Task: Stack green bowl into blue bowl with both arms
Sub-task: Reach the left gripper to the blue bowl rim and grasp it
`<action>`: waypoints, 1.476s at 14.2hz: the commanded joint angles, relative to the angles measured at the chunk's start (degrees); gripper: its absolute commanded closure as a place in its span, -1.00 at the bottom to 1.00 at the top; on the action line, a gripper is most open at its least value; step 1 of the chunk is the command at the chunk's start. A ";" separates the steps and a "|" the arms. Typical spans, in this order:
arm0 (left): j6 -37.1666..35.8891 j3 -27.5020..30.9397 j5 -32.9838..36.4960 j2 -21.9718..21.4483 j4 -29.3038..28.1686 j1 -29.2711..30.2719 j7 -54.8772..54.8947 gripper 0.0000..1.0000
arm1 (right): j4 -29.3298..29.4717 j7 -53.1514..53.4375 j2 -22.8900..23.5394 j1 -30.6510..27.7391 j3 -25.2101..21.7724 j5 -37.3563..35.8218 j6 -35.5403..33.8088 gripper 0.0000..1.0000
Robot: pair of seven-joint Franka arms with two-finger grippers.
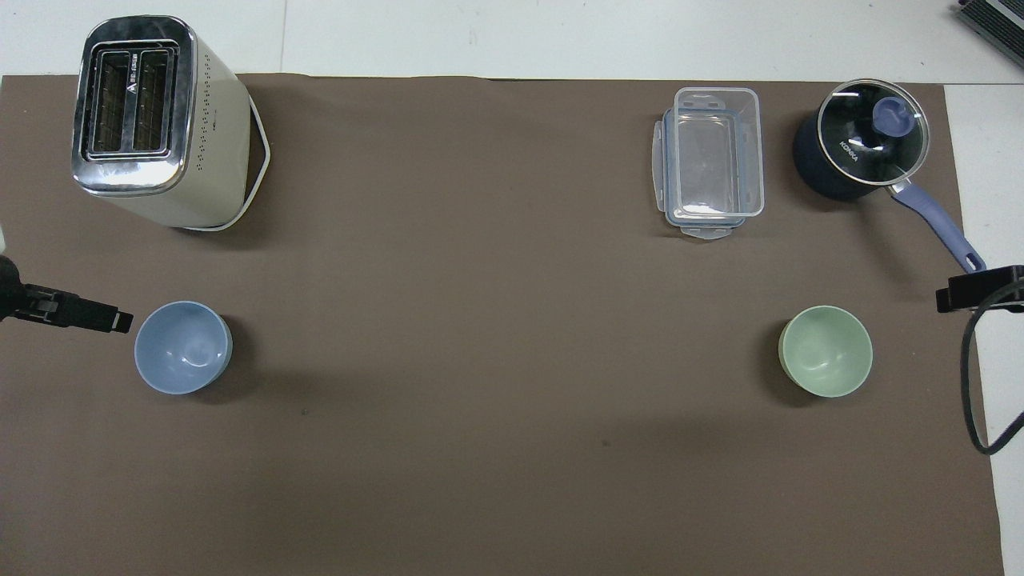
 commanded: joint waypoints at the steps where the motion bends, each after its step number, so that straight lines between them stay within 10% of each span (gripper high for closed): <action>1: 7.10 -0.45 -2.29 -0.79 -6.97 1.62 4.12 -1.00 | -0.91 -0.59 -0.91 -0.60 0.18 0.14 -0.55 -1.00; 11: 21.17 -0.54 -8.44 4.22 -14.99 4.35 10.54 -1.00 | -1.00 -0.50 -1.00 -0.60 0.18 0.14 -0.64 -1.00; 17: 27.51 -0.54 -10.29 6.08 -17.45 3.55 10.11 -0.62 | -1.09 -0.59 -1.09 -0.60 0.09 0.14 -0.64 -1.00; 21: 27.60 -0.54 -11.52 6.25 -17.98 3.82 10.19 0.03 | -1.44 -0.50 -1.35 -0.60 0.09 0.14 -0.64 -1.00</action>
